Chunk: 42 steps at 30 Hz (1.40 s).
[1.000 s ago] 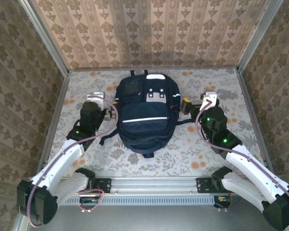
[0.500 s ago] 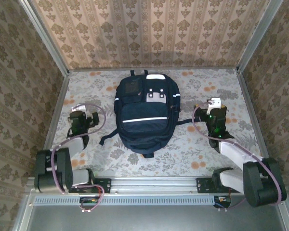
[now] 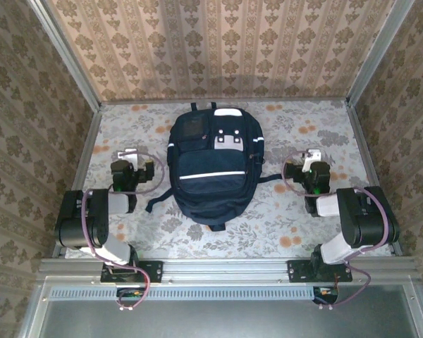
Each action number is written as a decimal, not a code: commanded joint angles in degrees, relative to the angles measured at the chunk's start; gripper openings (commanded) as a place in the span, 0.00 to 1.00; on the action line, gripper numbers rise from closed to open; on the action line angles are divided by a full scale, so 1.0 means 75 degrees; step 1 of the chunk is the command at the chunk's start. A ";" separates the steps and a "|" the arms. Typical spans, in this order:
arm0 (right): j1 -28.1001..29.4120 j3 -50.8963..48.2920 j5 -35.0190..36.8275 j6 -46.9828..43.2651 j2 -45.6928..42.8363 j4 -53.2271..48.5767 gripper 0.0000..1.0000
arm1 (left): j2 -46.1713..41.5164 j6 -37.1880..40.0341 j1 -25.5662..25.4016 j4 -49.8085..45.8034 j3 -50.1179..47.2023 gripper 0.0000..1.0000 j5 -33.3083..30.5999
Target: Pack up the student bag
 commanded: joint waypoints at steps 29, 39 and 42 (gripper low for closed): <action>0.0265 0.0409 0.0168 -0.0199 -0.0059 -0.0188 1.00 | -0.0044 0.0176 0.0042 0.0206 0.0129 1.00 0.0228; 0.0267 0.0407 0.0185 -0.0194 -0.0053 -0.0188 1.00 | -0.0038 0.0170 0.0053 0.0169 0.0158 1.00 0.0252; 0.0266 0.0406 0.0186 -0.0199 -0.0053 -0.0188 1.00 | -0.0053 0.0175 0.0053 0.0199 0.0129 1.00 0.0252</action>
